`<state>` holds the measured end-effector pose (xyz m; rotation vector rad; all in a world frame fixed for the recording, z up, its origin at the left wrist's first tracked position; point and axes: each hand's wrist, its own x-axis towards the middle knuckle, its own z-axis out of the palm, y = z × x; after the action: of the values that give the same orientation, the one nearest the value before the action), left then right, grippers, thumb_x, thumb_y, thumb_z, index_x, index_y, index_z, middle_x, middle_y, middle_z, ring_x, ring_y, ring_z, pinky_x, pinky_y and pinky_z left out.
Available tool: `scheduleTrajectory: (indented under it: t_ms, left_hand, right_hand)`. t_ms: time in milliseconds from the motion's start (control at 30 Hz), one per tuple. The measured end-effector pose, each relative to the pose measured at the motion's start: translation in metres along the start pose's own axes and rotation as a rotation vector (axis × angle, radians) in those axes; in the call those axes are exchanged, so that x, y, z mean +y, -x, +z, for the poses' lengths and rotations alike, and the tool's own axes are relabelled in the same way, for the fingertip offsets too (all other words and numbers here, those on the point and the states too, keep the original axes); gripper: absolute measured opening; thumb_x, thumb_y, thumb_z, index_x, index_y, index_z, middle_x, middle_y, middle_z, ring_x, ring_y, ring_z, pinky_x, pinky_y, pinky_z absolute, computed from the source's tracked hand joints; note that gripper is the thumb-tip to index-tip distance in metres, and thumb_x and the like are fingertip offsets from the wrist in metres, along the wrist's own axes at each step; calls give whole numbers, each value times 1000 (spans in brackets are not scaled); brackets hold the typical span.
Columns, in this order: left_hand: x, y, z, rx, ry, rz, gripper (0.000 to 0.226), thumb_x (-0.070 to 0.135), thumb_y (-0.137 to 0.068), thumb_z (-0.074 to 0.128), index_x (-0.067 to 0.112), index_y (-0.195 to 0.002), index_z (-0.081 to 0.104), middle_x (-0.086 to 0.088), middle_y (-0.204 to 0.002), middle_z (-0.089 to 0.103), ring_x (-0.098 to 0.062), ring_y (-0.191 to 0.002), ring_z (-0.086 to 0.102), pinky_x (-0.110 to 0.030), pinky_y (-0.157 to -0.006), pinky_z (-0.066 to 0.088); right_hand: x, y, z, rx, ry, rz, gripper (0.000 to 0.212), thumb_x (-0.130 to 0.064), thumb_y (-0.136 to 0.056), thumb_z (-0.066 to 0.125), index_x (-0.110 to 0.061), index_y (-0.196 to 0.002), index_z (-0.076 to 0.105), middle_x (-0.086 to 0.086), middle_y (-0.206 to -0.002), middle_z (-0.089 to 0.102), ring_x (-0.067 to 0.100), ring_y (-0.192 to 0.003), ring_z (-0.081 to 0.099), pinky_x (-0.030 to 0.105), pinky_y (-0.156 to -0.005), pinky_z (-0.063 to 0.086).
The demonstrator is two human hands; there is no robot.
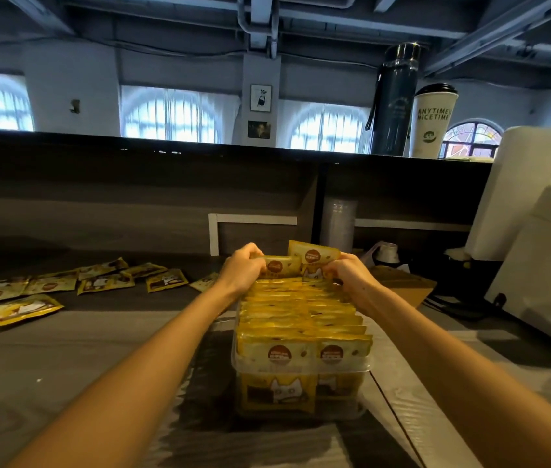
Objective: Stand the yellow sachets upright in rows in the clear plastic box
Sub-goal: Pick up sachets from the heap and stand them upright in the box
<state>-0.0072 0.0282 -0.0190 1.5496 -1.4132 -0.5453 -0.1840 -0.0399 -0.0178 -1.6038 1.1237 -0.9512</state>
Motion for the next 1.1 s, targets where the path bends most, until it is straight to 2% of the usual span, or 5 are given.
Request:
scheduleTrajectory:
  t_ms: [167,300,567,833,1100]
  left_hand:
    - [5,-1,-5,-143,-183,-52,18,6,-87,50,0,-94,64,-9,-89,57,-19,-85,53,-32,-76,44]
    - [11,-1,-7,-242,-177,-30,24,12,-89,52,0,-104,66,-5,-95,61,-13,-89,56,-28,-82,46]
    - [9,0,-7,-294,-211,-40,28,15,-94,49,9,-119,61,0,-109,58,-6,-93,53,-16,-72,43]
    - [5,4,-5,-268,-83,-31,25,3,-92,48,2,-110,65,2,-90,59,-5,-83,55,-16,-72,46]
    - [8,1,-4,-256,-109,53,23,-6,-88,48,3,-96,67,2,-87,59,-8,-84,56,-16,-69,46]
  right_hand:
    - [-3,3,2,-108,229,-20,21,1,-91,45,-5,-111,50,20,-113,49,19,-87,51,24,-70,45]
    - [-17,3,4,-200,375,-89,35,-3,-96,40,0,-129,48,20,-136,44,30,-114,49,17,-72,45]
    - [-24,6,18,-203,603,-119,48,-48,-92,46,-11,-117,64,4,-104,60,19,-103,56,29,-89,43]
    - [-17,1,11,-73,586,-364,22,-7,-92,51,3,-99,70,17,-105,66,16,-91,56,21,-74,47]
    - [3,-4,-1,-22,195,-150,15,-2,-88,54,-10,-78,61,12,-90,57,22,-86,54,24,-70,46]
